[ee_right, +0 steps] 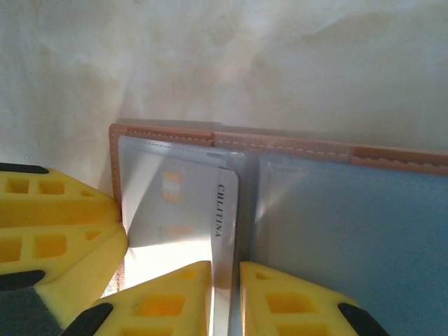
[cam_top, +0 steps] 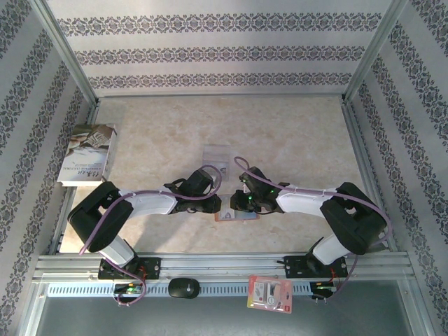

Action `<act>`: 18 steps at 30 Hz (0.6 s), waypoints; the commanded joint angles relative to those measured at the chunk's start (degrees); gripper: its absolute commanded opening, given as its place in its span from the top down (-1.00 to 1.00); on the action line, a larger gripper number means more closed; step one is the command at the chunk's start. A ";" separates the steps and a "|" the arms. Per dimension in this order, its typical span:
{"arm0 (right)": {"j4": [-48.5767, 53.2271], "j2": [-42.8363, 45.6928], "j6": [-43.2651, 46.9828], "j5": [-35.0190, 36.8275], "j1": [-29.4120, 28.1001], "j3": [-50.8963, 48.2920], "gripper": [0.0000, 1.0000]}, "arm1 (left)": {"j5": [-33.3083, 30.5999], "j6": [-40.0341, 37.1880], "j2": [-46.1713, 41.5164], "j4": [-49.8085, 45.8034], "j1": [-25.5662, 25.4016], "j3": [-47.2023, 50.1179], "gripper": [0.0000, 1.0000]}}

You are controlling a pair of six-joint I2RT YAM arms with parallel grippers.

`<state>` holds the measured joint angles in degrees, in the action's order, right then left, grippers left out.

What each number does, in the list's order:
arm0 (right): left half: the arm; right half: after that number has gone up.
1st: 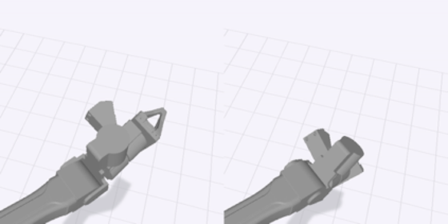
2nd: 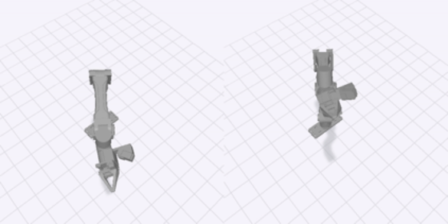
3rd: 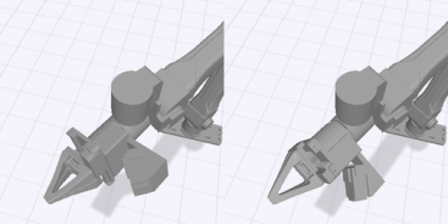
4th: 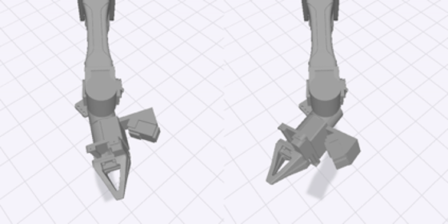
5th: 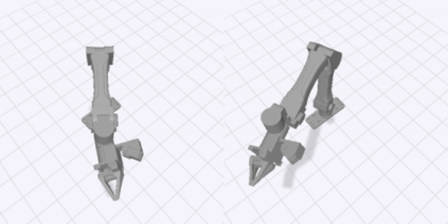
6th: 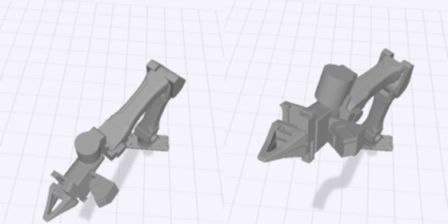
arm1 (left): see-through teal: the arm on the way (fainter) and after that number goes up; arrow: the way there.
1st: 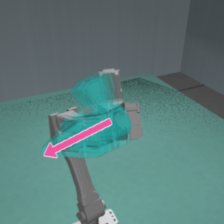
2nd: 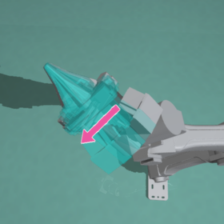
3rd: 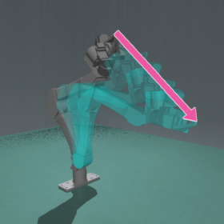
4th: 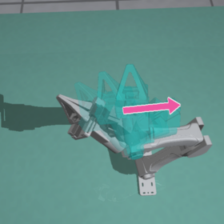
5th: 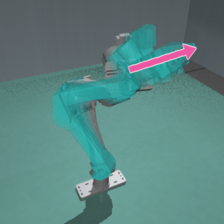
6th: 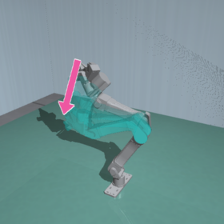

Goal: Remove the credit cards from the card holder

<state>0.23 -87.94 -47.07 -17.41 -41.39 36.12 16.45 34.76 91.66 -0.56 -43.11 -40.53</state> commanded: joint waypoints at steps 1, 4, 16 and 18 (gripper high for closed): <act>-4.53 -0.95 -1.60 -3.00 0.32 -1.43 0.72 | 0.61 0.49 2.23 -0.93 -0.57 1.21 0.58; -6.42 -0.75 -2.41 -4.04 0.46 -2.56 0.85 | 0.38 0.71 2.06 -0.90 -0.62 1.30 0.58; -3.39 5.21 -3.49 2.73 1.40 -6.01 1.00 | -0.55 0.76 1.12 -1.20 -0.15 2.21 0.58; -2.85 6.51 -3.57 3.53 1.69 -6.91 1.00 | -0.52 0.78 1.14 -1.20 -0.01 2.39 0.58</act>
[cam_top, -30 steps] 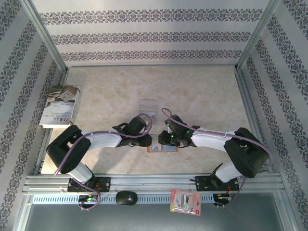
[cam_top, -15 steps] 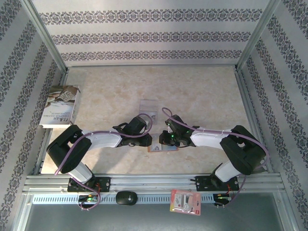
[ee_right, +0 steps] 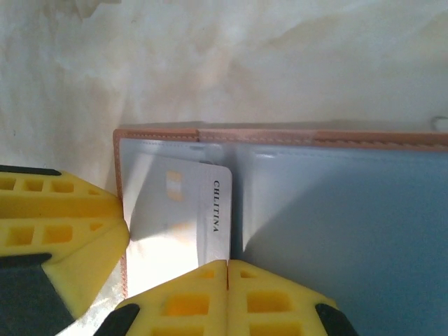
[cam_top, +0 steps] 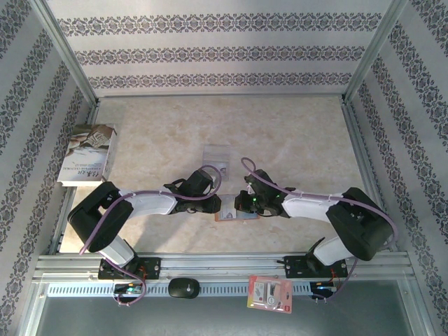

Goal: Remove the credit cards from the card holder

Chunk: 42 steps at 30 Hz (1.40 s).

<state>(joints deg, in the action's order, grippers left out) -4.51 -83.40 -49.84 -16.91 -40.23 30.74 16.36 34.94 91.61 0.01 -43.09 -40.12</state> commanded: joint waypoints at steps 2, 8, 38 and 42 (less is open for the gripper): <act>2.74 3.07 -0.78 3.81 0.61 -2.08 1.00 | -0.40 0.57 1.01 -1.68 0.15 2.21 0.58; 2.00 1.43 1.19 -0.04 0.64 -0.34 0.74 | 0.12 0.56 1.72 -1.22 0.20 1.63 0.58; 13.43 12.17 3.17 7.90 2.58 -2.58 1.00 | 0.84 -0.50 1.29 -2.25 1.78 1.07 0.65; 17.33 15.78 6.52 8.85 2.68 -1.11 1.00 | 1.06 -1.23 0.06 -3.00 2.73 0.50 0.62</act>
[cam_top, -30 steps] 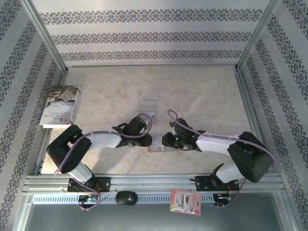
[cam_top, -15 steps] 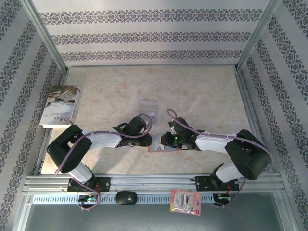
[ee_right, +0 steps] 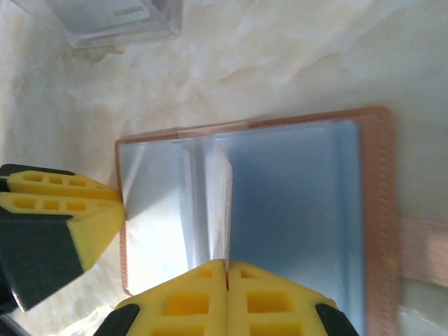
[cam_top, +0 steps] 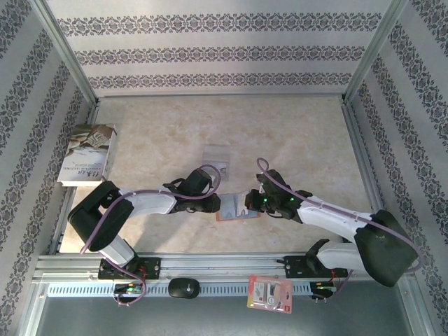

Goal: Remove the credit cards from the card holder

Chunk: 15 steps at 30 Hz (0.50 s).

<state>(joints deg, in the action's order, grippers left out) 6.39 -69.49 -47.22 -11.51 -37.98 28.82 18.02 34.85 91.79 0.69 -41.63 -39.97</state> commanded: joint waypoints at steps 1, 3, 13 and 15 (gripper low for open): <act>7.56 2.37 5.85 3.17 0.45 2.12 1.00 | -0.33 -1.36 -0.79 -3.79 1.54 0.20 0.57; 10.76 2.82 10.07 3.40 0.48 5.07 1.00 | -0.32 -1.54 -2.82 -4.24 1.98 -0.26 0.38; 20.20 -3.48 35.88 2.16 1.20 26.45 1.00 | -3.35 -1.85 -18.84 -10.04 5.13 -0.14 -0.34; 22.54 -7.43 42.22 2.14 1.24 32.16 1.00 | -2.57 -1.18 -20.98 -10.96 7.05 1.65 -0.40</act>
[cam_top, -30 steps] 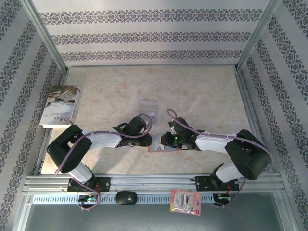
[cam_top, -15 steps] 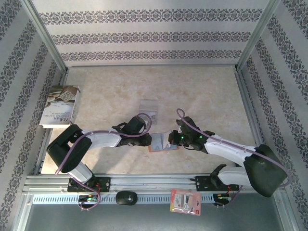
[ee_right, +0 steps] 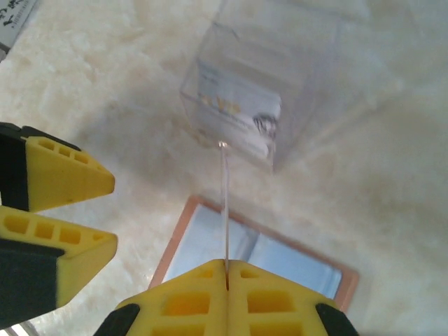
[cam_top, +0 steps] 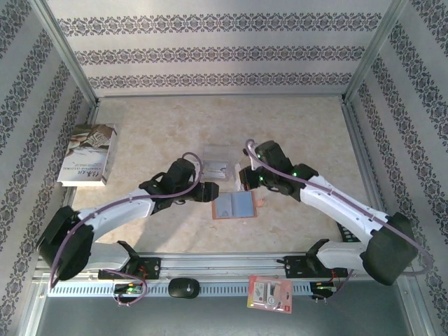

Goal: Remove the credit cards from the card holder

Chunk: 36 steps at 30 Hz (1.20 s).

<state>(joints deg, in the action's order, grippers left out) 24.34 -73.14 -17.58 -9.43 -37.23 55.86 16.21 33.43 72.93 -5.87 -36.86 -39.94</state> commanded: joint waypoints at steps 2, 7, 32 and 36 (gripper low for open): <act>7.11 -7.90 20.38 -2.09 0.49 10.71 1.00 | 0.20 1.34 -4.54 -4.55 4.11 3.99 -0.49; 16.93 -18.87 34.97 -8.04 1.39 23.81 1.00 | -1.04 2.14 -9.91 -8.13 5.12 6.69 -0.84; 26.48 -43.69 59.97 -4.38 1.21 47.23 1.00 | -2.37 1.08 -15.82 -17.38 10.54 6.64 -0.99; 25.95 -45.51 61.50 -3.54 0.47 48.71 1.00 | -1.68 1.32 -14.56 -17.01 11.07 6.68 -0.99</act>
<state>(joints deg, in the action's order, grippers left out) 50.78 -117.23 41.12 -14.20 -36.16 102.15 13.61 35.11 57.74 -20.69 -26.85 -32.77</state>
